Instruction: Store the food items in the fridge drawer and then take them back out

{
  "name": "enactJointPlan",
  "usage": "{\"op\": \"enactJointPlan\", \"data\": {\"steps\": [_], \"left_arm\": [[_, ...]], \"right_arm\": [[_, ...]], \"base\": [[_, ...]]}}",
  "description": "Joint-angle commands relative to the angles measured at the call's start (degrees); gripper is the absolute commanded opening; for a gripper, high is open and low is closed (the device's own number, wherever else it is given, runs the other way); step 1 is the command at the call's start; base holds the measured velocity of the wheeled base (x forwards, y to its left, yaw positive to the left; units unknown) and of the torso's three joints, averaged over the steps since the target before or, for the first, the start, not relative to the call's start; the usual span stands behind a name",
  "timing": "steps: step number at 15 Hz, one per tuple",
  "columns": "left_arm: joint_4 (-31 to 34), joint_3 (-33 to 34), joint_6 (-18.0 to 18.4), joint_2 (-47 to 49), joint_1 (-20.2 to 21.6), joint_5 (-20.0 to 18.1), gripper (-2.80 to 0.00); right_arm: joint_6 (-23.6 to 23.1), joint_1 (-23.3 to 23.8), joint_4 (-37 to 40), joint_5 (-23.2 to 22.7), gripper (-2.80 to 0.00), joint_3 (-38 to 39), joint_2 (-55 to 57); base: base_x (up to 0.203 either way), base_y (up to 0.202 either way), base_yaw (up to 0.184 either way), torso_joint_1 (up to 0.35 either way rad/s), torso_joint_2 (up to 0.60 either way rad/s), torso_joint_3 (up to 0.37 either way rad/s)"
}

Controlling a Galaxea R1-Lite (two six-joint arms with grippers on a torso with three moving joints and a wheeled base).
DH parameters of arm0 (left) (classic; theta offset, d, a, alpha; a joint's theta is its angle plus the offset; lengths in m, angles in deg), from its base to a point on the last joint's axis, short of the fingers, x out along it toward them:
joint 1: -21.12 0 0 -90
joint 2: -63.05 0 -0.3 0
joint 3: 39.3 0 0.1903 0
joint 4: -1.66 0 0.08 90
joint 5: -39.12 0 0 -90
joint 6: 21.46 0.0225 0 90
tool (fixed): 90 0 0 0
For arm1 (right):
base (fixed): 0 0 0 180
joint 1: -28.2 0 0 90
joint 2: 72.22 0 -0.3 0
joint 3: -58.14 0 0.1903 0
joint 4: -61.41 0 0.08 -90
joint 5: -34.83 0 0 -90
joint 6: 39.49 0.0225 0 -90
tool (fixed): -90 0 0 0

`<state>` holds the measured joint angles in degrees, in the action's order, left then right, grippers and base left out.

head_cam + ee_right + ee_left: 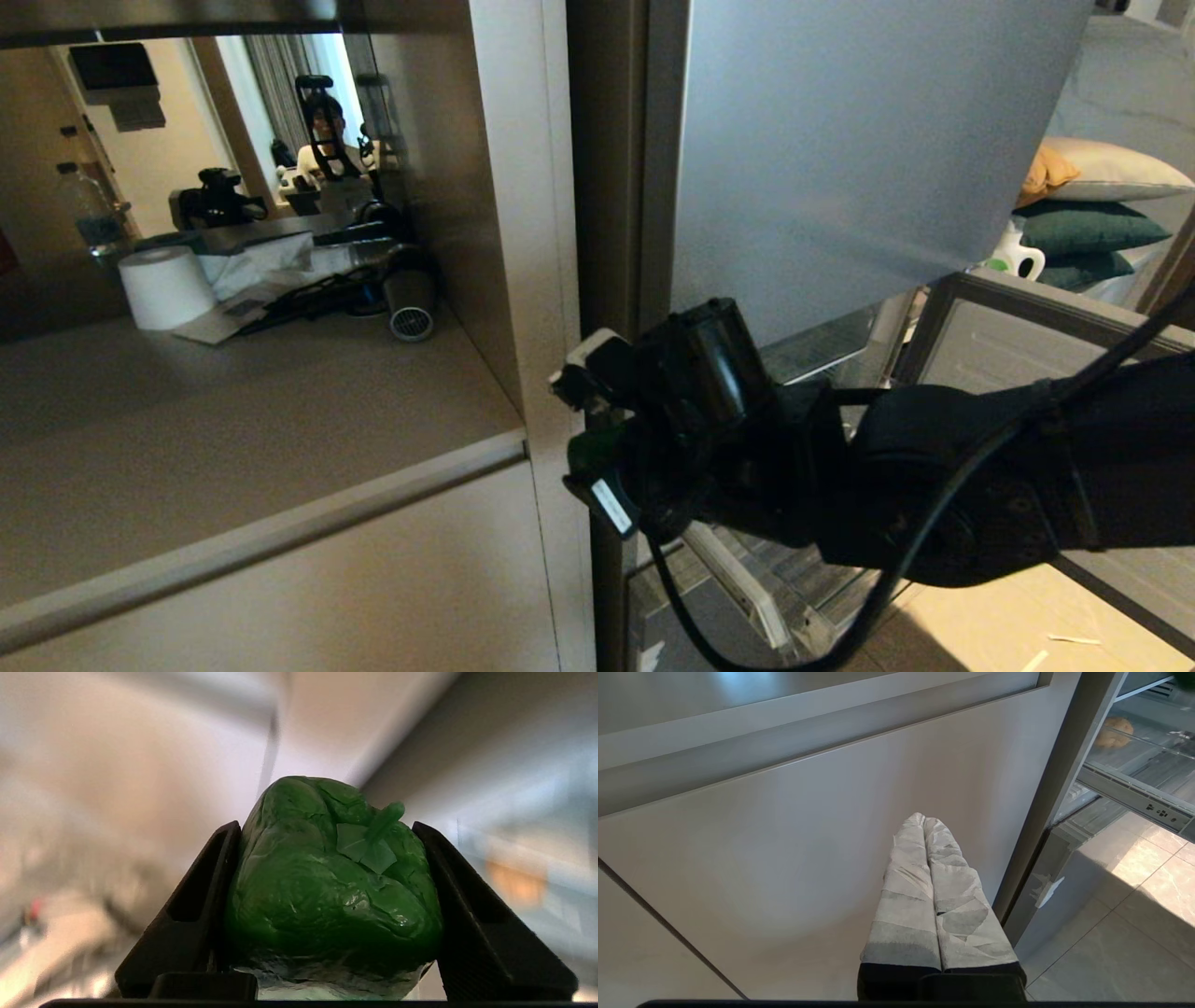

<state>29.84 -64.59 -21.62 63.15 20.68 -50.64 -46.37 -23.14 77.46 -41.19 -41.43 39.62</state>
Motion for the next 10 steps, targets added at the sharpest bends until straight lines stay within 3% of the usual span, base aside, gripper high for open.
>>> {"op": "enactJointPlan", "data": {"steps": [1, 5, 10], "left_arm": [[0.0, 0.0, 0.0, 0.0, 0.0, 0.0, -2.8], [0.0, 0.0, 0.0, 0.0, 0.0, 0.0, -2.8], [0.0, 0.0, 0.0, 0.0, 0.0, 0.0, -2.8]], "right_arm": [[-0.3, -0.8, -1.4, -0.6, -2.8, -5.2, 6.2], [-0.9, -2.4, -9.6, -3.7, -2.8, -12.5, 10.9], [-1.2, -5.9, -9.9, -4.4, -2.8, -19.4, 13.7]], "base": [[0.0, 0.0, 0.0, 0.0, 0.0, 0.0], [0.0, 0.0, 0.0, 0.0, 0.0, 0.0], [0.0, 0.0, 0.0, 0.0, 0.0, 0.0]]}}
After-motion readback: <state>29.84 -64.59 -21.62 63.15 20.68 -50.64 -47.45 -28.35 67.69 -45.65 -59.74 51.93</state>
